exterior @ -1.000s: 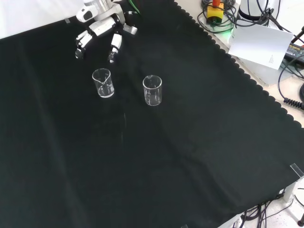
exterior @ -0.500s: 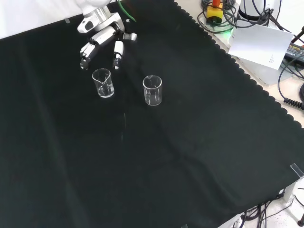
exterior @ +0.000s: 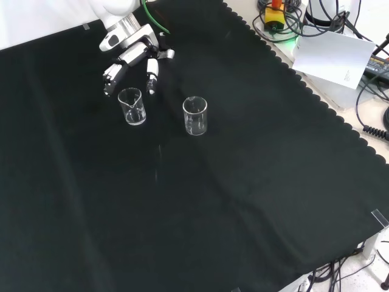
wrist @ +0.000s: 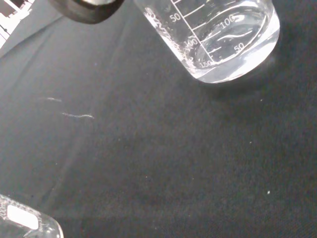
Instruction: Pick up the beaker on the right.
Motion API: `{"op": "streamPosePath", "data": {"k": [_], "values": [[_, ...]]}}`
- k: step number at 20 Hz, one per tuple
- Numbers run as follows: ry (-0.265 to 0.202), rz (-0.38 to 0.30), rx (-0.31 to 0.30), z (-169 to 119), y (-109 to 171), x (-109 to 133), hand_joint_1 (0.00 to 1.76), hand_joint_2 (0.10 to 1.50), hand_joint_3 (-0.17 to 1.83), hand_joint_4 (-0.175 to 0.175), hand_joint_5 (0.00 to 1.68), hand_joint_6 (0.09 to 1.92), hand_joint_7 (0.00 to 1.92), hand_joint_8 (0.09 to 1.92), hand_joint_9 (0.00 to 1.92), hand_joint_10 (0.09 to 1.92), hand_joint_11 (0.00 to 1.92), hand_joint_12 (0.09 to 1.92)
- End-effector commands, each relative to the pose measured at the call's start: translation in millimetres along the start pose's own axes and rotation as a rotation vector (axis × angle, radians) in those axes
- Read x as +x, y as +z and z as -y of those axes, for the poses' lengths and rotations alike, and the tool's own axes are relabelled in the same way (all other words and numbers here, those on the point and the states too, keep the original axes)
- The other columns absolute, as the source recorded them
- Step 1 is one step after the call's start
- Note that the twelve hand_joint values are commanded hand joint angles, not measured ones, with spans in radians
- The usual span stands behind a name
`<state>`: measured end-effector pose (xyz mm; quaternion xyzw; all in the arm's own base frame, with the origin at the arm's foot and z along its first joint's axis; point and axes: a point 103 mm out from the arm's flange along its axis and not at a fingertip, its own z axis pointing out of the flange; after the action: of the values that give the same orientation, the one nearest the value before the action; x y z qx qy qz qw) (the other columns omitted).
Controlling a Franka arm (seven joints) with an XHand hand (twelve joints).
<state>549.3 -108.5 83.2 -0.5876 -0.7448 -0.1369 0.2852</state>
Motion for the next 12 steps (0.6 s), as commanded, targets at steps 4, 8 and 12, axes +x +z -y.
{"op": "streamPosePath", "data": {"k": [4,8,12], "values": [[-0.029,-0.082,-0.043,-11,16,-5,0.88,0.86,-0.17,-0.02,0.33,0.09,0.12,0.64,0.28,0.63,0.0,1.4],[-0.03,-0.1,-0.06,-15,19,-7,0.9,0.86,-0.17,-0.024,0.36,0.09,0.14,0.65,0.3,0.63,0.0,1.39],[-0.031,-0.116,-0.083,-21,21,-9,0.91,0.86,-0.17,-0.027,0.38,0.09,0.2,0.67,0.34,0.64,0.01,1.4]]}}
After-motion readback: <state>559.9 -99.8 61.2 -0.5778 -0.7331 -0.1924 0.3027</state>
